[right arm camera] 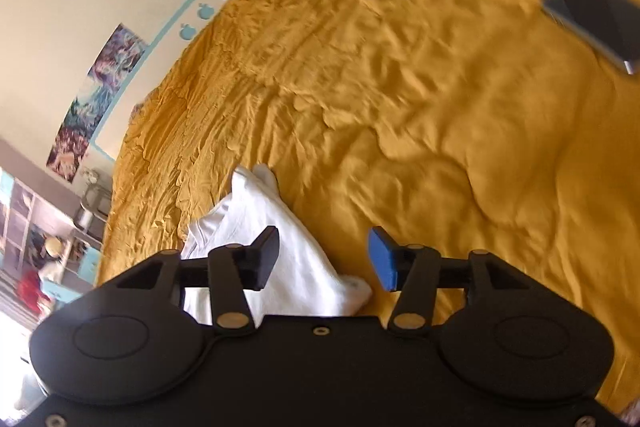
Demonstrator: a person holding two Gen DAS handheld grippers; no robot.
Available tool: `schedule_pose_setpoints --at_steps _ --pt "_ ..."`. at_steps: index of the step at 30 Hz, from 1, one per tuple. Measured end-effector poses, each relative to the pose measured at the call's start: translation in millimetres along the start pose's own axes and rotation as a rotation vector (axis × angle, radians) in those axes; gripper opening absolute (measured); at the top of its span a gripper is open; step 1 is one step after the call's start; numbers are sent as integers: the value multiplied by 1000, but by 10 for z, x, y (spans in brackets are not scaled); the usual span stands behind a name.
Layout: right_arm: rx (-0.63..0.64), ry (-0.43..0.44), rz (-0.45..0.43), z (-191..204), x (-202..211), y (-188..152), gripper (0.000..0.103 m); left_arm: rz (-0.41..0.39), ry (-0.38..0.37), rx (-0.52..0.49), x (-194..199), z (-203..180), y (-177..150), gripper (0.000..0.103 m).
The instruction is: Fold small clothes
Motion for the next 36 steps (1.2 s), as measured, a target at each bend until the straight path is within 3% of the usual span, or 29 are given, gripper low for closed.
schedule_pose_setpoints --at_steps 3,6,8,10,14,17,21,24,27,30,31,34,36 --pt "305 91 -45 519 -322 145 61 -28 -35 -70 -378 -209 178 27" --pt "615 120 -45 947 -740 58 61 -55 -65 -150 -773 -398 276 29" --pt "787 118 -39 1114 -1038 -36 61 -70 -35 -222 -1033 -455 321 33" --pt "868 116 -13 1201 -1280 -101 61 -76 6 -268 -1283 -444 371 33" --pt "877 119 31 1238 -1563 -168 60 -60 63 -264 -1636 -312 416 35" --pt "890 112 46 1228 -1711 -235 51 -45 69 -268 -1809 -254 390 37" --pt "909 92 78 1169 -1885 -328 30 -19 73 -283 -1955 -241 335 39" --pt "871 103 109 1141 -1934 -360 1 6 114 -300 -2044 -190 282 41" --pt "840 104 80 1140 -1936 -330 1 21 103 -292 -2101 -158 229 41" --pt "812 90 37 1132 -1914 -240 1 42 71 -295 -2161 -171 193 31" --pt "797 91 25 1133 -1907 -204 1 51 66 -290 -2177 -172 183 0" --pt "748 75 -12 1106 -1898 -72 1 38 52 -233 -2163 -145 222 0" --pt "712 91 16 1084 -1912 -47 1 41 47 -194 -2159 -115 240 0"
Point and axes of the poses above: each gripper's, at about its wrist camera, not at the fingertips, and x roughly against the way its jaws point, z to its left, y to its top, the point moved 9 cm from there along -x, roughly the way its jaws point, and after that the axes turned 10 degrees about -z, right-handed, at the moved point
